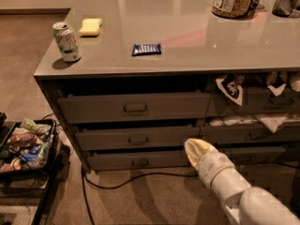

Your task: Close top drawer

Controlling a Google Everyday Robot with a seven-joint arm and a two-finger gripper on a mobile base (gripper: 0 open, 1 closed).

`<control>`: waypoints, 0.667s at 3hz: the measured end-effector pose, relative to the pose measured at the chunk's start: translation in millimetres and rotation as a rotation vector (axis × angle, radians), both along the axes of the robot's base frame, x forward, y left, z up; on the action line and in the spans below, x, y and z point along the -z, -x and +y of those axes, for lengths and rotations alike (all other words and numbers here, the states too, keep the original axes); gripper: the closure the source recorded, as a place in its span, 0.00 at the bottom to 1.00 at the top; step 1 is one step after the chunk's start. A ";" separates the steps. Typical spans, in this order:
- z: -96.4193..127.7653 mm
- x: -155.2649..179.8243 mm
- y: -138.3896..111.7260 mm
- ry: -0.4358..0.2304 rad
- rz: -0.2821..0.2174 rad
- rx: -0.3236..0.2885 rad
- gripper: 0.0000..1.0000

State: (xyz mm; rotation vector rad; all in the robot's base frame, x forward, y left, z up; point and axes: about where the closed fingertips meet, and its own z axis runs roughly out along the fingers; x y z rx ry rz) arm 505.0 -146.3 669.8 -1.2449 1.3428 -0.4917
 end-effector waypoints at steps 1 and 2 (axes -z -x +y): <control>-13.7 -10.0 30.0 0.008 -0.037 0.100 1.00; -13.6 -10.0 30.0 0.008 -0.037 0.100 1.00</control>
Offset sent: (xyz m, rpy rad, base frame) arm -0.0246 -0.0093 0.0079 -0.0053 -0.0308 -0.0782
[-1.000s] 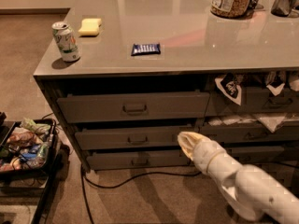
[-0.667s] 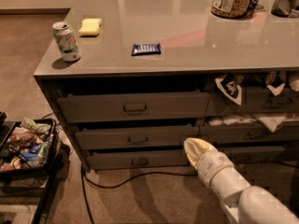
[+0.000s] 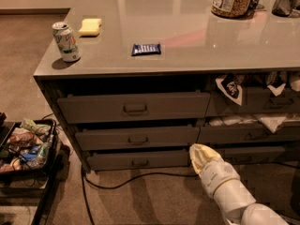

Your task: Close top drawer

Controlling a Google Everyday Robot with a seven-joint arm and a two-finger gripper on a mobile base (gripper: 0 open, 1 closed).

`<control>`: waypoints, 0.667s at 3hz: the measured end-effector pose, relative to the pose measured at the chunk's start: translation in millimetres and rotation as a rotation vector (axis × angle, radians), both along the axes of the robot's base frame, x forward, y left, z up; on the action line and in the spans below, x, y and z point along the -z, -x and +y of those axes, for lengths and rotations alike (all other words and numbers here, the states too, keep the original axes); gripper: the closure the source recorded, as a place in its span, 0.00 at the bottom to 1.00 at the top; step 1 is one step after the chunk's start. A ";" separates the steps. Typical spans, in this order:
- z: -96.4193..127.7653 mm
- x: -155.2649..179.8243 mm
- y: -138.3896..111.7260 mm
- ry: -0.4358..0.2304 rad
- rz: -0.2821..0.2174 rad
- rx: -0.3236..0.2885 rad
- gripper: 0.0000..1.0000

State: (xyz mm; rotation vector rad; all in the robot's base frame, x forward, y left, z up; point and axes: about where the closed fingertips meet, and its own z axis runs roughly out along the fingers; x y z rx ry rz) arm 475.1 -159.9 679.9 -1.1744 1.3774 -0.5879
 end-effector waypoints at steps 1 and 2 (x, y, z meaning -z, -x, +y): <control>0.0 0.0 0.0 0.000 0.000 0.000 0.81; 0.0 0.0 0.0 0.000 0.000 0.000 0.58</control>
Offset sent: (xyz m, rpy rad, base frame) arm 0.0000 0.0000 0.0000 0.0000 0.0000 0.0000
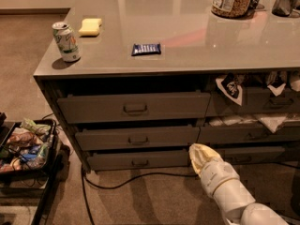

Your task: Close top drawer

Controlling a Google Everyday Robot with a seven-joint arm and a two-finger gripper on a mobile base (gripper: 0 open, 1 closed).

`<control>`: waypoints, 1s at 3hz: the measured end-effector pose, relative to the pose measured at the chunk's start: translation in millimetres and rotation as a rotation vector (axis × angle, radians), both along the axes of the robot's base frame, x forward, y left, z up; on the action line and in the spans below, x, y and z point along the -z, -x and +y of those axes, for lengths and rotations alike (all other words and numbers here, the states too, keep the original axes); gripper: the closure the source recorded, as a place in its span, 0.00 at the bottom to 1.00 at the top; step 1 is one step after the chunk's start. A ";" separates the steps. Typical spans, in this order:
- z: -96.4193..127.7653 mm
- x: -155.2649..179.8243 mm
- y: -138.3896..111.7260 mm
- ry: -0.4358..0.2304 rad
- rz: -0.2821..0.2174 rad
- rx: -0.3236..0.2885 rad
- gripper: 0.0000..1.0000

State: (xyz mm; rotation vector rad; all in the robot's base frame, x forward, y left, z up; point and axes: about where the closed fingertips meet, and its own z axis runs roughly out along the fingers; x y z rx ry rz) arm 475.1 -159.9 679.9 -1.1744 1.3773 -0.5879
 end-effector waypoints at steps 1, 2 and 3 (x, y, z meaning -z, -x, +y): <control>0.0 0.0 0.0 0.000 0.000 0.000 0.35; 0.0 0.0 0.0 0.000 0.000 0.000 0.11; 0.0 0.0 0.0 0.000 0.000 0.000 0.00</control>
Offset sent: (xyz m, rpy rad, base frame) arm 0.0000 0.0000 0.0000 0.0000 0.0000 0.0000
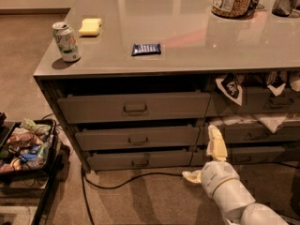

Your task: Close top drawer

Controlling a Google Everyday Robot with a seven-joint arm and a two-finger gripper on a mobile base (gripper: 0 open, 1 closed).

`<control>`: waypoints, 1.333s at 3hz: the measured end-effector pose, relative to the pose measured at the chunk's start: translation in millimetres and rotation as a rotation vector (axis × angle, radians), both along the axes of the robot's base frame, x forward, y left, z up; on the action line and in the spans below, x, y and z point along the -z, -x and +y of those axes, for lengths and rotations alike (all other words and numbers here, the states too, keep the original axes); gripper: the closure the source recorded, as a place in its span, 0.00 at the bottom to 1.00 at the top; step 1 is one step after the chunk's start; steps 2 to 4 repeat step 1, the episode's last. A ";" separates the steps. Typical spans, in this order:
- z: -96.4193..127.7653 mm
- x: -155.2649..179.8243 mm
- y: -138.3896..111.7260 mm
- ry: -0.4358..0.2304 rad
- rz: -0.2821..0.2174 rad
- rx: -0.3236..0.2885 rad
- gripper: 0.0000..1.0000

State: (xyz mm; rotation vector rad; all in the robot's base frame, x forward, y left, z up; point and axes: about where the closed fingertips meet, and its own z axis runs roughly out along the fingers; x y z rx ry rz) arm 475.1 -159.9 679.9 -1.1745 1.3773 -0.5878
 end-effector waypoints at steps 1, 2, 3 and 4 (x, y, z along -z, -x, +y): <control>0.0 0.0 0.0 0.000 0.000 0.000 0.00; 0.0 0.0 0.0 0.000 0.000 0.000 0.00; 0.0 0.0 0.0 0.000 0.000 0.000 0.00; 0.0 0.0 0.0 0.000 0.000 0.000 0.00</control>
Offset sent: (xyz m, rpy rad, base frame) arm 0.0000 0.0000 0.0000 0.0000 0.0000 0.0000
